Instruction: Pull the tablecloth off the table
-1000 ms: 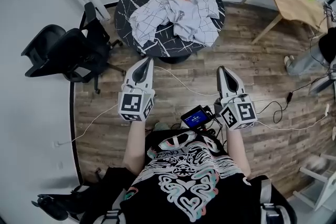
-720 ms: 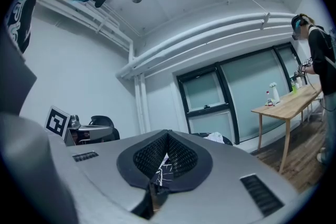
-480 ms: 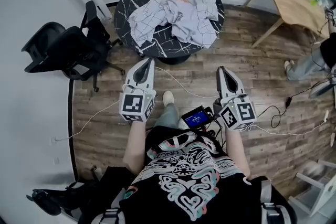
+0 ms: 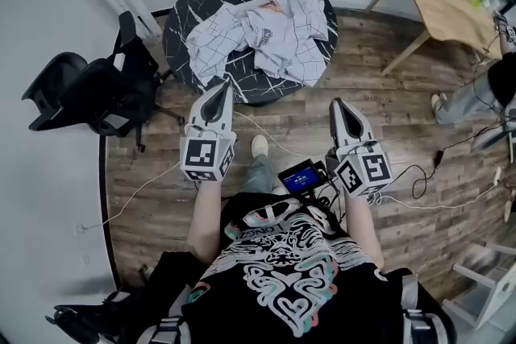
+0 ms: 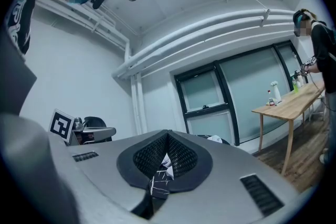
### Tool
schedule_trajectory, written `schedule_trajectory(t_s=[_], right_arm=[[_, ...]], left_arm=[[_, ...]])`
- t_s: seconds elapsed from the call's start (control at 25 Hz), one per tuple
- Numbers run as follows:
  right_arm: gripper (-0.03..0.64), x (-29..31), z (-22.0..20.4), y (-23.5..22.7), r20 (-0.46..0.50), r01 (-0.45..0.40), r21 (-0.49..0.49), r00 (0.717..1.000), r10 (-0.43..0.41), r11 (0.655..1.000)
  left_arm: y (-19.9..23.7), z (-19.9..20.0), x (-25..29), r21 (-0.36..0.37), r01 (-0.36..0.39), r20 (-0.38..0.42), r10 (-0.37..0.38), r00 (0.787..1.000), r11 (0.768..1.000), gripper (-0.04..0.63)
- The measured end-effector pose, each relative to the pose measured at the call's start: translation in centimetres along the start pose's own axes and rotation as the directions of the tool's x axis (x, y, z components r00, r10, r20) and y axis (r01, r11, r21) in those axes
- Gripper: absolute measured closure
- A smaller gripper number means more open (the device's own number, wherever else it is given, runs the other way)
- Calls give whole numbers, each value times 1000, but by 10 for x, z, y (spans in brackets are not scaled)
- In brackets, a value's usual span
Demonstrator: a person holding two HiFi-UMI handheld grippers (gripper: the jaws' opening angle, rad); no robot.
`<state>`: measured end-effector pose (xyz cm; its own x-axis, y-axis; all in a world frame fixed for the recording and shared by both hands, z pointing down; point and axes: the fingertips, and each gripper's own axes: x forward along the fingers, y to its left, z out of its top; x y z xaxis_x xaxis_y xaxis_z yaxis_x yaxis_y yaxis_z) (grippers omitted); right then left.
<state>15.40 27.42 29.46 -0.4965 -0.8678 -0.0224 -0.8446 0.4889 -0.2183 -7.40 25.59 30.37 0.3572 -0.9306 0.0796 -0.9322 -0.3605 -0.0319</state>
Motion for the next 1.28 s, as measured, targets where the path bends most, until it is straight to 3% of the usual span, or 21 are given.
schedule_trajectory(t_s=[0.68, 1.28], right_arm=[[595, 133, -4, -62, -67, 36, 4, 997, -36, 999], [595, 222, -17, -90, -104, 91, 8, 990, -90, 996]], left_arm=[[73, -1, 137, -15, 18, -37, -19, 999, 1000, 592], [132, -17, 218, -23, 57, -72, -58, 996, 998, 592]])
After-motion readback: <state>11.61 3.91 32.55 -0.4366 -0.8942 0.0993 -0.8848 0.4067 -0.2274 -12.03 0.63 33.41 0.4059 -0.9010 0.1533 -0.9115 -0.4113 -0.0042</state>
